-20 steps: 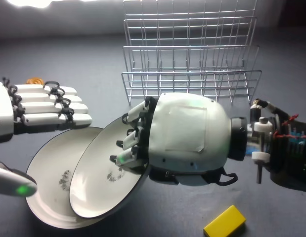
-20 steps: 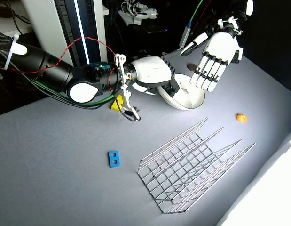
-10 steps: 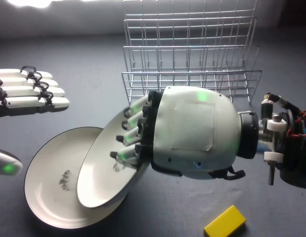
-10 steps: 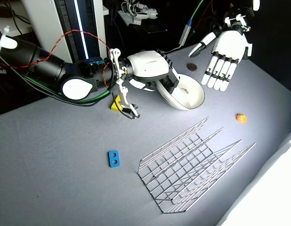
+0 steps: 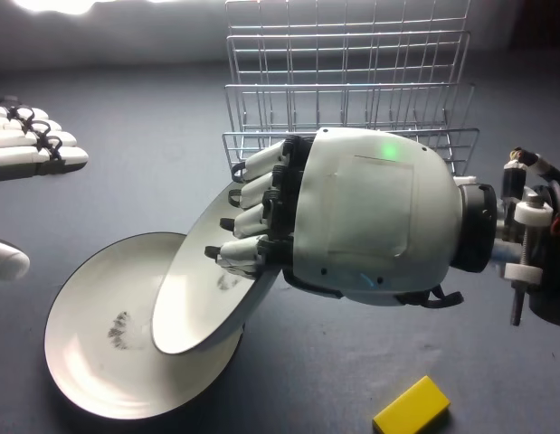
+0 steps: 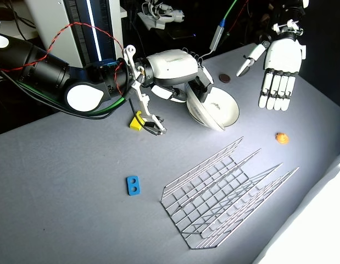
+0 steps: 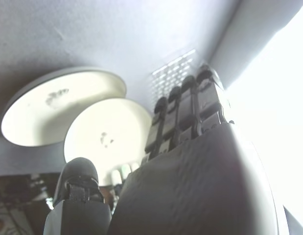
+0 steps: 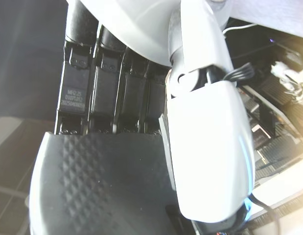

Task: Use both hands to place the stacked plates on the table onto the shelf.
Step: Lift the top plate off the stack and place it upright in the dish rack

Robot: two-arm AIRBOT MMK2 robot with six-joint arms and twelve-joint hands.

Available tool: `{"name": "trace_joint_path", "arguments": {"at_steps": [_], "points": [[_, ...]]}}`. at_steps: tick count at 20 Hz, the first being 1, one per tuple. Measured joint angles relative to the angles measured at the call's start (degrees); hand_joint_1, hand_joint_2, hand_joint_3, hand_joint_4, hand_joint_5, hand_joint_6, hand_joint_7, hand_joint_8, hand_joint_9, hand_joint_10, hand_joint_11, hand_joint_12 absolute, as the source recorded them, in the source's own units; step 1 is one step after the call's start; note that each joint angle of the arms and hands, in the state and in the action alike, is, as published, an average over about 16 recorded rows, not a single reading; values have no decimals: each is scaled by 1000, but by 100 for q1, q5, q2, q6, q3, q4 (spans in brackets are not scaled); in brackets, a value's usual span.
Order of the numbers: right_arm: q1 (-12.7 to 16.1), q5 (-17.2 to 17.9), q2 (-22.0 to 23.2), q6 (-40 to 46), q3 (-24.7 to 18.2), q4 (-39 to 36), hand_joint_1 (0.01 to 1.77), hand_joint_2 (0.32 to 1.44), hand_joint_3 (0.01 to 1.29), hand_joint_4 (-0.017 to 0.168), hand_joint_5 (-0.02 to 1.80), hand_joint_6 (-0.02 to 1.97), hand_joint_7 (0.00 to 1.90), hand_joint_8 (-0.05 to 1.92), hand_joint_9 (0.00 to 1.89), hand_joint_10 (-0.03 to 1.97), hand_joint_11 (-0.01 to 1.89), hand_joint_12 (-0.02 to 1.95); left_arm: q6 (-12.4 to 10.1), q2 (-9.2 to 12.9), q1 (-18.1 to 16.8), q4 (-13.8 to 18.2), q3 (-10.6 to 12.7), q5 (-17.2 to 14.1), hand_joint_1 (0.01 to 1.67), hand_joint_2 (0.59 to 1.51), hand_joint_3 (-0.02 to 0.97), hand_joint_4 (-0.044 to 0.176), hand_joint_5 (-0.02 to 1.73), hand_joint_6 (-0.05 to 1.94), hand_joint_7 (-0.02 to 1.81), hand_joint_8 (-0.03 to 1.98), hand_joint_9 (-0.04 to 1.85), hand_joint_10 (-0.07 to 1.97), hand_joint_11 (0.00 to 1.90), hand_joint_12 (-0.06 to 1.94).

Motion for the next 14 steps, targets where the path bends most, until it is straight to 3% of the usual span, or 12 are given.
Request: {"name": "trace_joint_path", "arguments": {"at_steps": [14], "points": [[382, 184, 627, -91, -236, 8, 1310, 1009, 16, -6, 903, 943, 1092, 780, 1007, 950, 894, 1020, 41, 32, -107, 85, 50, -21, 11, 1161, 16, 6, 22, 19, 14, -3, 12, 1, 16, 13]]}}
